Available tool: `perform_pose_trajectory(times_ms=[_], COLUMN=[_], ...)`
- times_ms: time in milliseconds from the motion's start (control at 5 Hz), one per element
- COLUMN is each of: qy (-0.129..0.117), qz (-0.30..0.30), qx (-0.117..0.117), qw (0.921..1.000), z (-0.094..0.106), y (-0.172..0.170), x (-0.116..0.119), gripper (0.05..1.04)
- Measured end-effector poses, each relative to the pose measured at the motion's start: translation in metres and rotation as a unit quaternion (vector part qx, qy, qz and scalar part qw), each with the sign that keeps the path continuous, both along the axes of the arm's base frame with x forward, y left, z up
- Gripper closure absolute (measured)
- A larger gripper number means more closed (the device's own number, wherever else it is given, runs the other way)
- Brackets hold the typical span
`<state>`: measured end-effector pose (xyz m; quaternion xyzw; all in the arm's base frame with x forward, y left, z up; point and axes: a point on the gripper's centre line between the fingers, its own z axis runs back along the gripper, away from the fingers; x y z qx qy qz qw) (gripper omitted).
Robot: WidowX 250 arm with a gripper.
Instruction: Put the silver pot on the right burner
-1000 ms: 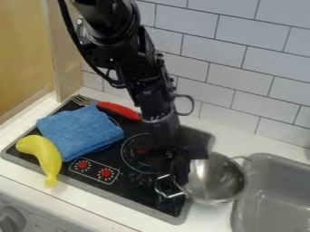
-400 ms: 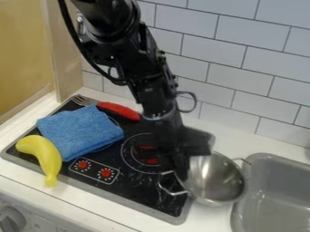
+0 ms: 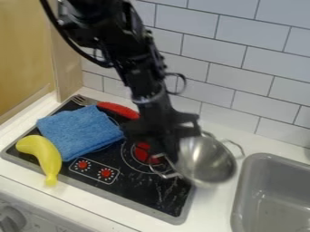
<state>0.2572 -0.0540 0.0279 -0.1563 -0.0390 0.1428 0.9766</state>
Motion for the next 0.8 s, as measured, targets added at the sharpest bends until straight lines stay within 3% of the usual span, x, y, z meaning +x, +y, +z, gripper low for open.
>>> perform_pose_trajectory(times_ms=[400, 600, 800], qy=[-0.006, -0.016, -0.009], qz=[0.039, 0.042, 0.042], qx=[-0.028, -0.033, -0.035], qw=[0.9988, 0.9984, 0.9984], z=[0.015, 0.018, 0.010], y=[0.020, 0.024, 0.026], x=[0.029, 0.046, 0.054], gripper=[1.029, 1.029, 1.029])
